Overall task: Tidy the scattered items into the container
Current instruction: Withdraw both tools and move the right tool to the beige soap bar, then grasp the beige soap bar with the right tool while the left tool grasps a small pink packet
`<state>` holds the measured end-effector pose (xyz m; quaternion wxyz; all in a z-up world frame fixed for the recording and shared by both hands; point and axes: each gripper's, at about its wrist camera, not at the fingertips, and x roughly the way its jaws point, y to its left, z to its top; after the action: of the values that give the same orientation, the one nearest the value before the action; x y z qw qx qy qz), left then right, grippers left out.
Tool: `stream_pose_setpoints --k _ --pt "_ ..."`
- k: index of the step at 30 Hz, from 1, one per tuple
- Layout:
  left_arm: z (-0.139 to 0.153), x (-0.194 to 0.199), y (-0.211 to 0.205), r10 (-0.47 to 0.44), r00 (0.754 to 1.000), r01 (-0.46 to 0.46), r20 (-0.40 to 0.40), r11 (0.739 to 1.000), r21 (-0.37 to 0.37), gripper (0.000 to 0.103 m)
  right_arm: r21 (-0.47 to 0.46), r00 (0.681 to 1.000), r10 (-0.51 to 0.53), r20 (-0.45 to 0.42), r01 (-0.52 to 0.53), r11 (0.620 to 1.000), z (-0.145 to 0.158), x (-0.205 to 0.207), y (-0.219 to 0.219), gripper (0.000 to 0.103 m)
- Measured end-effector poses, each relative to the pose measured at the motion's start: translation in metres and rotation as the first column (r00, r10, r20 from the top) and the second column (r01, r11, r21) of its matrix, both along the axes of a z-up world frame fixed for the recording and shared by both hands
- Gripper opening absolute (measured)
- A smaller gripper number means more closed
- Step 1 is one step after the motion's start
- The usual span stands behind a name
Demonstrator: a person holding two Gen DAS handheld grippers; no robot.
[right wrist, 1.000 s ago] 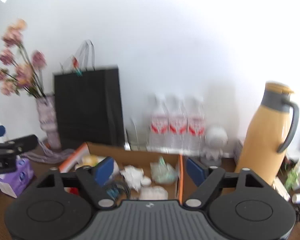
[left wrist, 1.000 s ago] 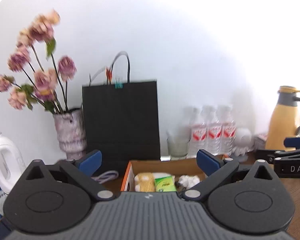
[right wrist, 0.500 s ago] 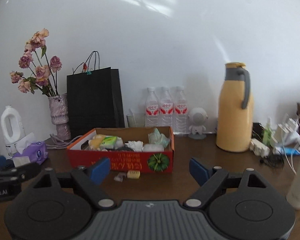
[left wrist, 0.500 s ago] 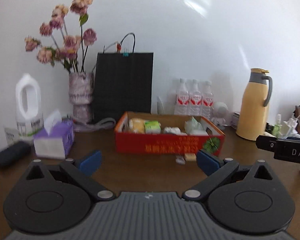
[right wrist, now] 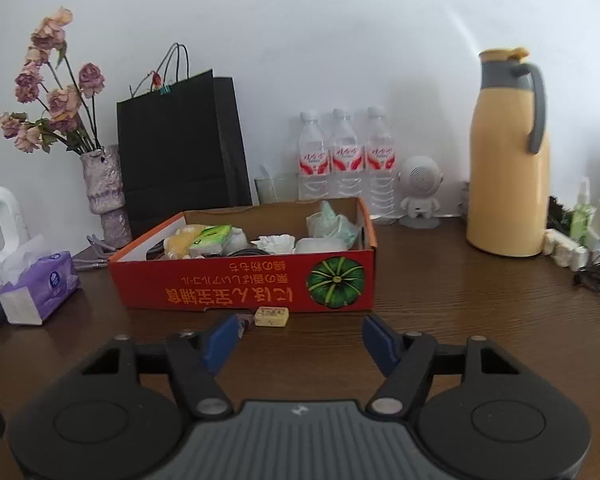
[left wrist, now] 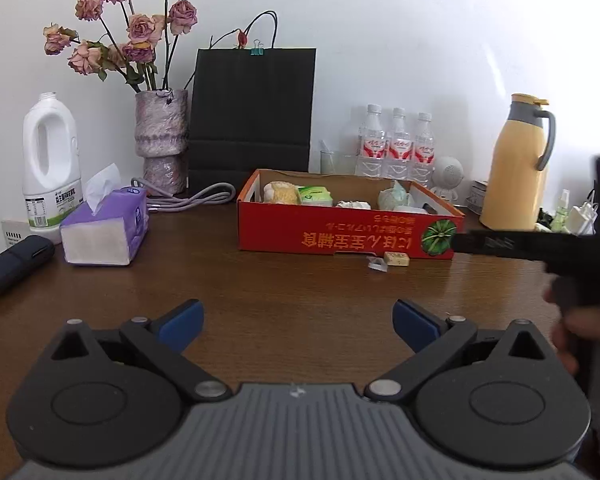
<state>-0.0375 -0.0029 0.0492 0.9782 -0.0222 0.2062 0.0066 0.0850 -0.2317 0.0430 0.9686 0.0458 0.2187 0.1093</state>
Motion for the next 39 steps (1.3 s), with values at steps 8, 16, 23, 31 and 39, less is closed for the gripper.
stream_pose_setpoints --k 8,16,23,31,39 --pt "-0.013 0.036 0.012 0.001 0.999 -0.001 -0.046 1.000 -0.017 0.103 -0.108 0.987 0.004 -0.163 -0.022 0.994 -0.028 0.106 0.054 0.050" --pt "-0.009 0.068 0.015 -0.051 0.997 0.050 -0.050 0.999 -0.015 0.102 -0.070 0.977 0.037 -0.208 -0.052 0.996 -0.039 0.117 0.051 0.030" --pt "-0.012 0.129 -0.015 -0.277 0.955 0.267 -0.107 0.958 -0.102 0.070 0.047 0.979 0.015 -0.206 -0.006 0.999 -0.027 0.082 -0.005 0.030" --pt "-0.028 0.200 -0.068 -0.304 0.938 0.310 -0.164 0.951 0.013 0.060 0.087 0.992 -0.021 -0.127 0.032 0.996 -0.033 0.030 -0.047 0.030" --pt "-0.046 0.224 -0.079 -0.255 0.937 0.264 -0.239 0.965 0.005 0.027 0.142 0.996 0.009 -0.092 0.004 0.990 -0.026 0.028 -0.057 0.030"
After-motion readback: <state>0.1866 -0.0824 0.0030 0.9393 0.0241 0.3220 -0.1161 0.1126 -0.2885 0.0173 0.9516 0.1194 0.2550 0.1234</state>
